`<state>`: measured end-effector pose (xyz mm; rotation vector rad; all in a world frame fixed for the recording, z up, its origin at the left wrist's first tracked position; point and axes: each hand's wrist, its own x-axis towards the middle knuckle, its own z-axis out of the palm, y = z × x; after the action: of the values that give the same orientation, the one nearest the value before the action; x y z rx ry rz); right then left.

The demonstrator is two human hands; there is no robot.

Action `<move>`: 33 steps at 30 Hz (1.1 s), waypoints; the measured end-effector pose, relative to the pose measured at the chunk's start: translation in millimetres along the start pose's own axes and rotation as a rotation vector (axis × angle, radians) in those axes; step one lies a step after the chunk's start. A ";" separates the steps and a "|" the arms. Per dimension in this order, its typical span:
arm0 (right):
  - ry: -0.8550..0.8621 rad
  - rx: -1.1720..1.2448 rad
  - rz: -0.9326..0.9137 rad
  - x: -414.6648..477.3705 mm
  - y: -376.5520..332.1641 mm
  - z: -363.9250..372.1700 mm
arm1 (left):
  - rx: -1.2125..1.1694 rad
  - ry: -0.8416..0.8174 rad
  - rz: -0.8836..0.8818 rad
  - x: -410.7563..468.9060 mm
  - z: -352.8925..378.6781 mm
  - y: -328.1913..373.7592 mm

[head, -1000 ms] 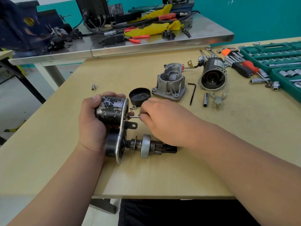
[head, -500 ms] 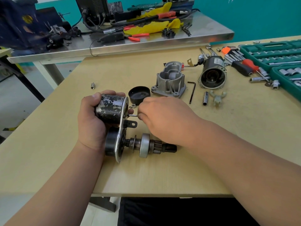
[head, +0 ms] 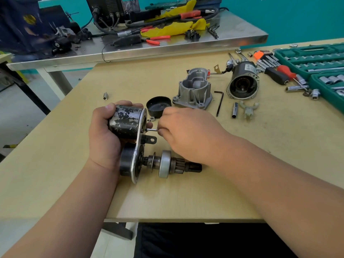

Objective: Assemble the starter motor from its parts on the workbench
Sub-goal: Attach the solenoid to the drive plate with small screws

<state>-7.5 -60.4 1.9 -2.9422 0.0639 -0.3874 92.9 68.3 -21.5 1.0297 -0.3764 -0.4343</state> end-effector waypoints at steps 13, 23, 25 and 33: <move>-0.008 0.189 0.063 -3.4 -4.2 -1.9 | 0.004 0.024 0.011 -1.3 1.6 -0.9; -0.067 0.191 0.056 -0.9 -4.5 5.7 | -0.021 -0.002 0.033 2.0 -1.2 -2.5; -0.041 0.252 0.092 -1.4 -4.2 5.6 | -0.027 0.001 0.020 2.1 -1.6 -2.1; 0.024 0.181 0.011 -1.3 -3.9 2.9 | -0.035 0.004 0.058 0.5 0.4 -2.7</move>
<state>-7.9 -56.0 -0.5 -2.7577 0.0461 -0.4050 92.7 66.5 -23.7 0.9828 -0.3930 -0.3854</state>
